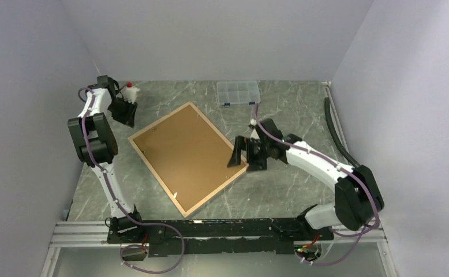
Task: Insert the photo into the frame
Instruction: Adjust the photo frame at the center of the board.
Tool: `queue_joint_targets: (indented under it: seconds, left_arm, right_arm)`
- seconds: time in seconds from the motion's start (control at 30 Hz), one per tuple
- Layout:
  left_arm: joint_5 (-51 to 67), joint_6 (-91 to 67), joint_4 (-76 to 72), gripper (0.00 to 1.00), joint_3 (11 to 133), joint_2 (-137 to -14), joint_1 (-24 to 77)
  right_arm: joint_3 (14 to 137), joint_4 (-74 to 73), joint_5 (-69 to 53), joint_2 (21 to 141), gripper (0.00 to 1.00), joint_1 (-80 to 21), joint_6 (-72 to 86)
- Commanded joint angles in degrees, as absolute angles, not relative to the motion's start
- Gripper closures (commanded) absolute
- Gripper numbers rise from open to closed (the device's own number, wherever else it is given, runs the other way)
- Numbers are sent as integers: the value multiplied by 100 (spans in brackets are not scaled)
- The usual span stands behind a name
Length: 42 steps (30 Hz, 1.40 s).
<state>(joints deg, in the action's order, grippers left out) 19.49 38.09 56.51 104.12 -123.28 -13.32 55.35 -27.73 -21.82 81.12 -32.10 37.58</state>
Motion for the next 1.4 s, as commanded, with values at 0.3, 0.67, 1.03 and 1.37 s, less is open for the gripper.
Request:
queue_joint_targets:
  seconds: [0.3,0.67,1.03,1.37]
  left_arm:
    - [1553,2885,5020,66,10341,-12815,-1389]
    - [2386,3784,5694,72,8642,-12132,-998]
    - [3916,3794,6030,73,7490,-11397,119]
    - [4522,3789,6658,68,8144,-11199,-604]
  right_arm:
    - [3886,-519,-3467,8252,0,-3079,5262]
    - [4347,322,-3315,8938,1,-1606,5201]
    - [5652,-800,-2570,9114,2,-491,4512]
    - [5669,-1275,-1438,8101,6,-1433,4109]
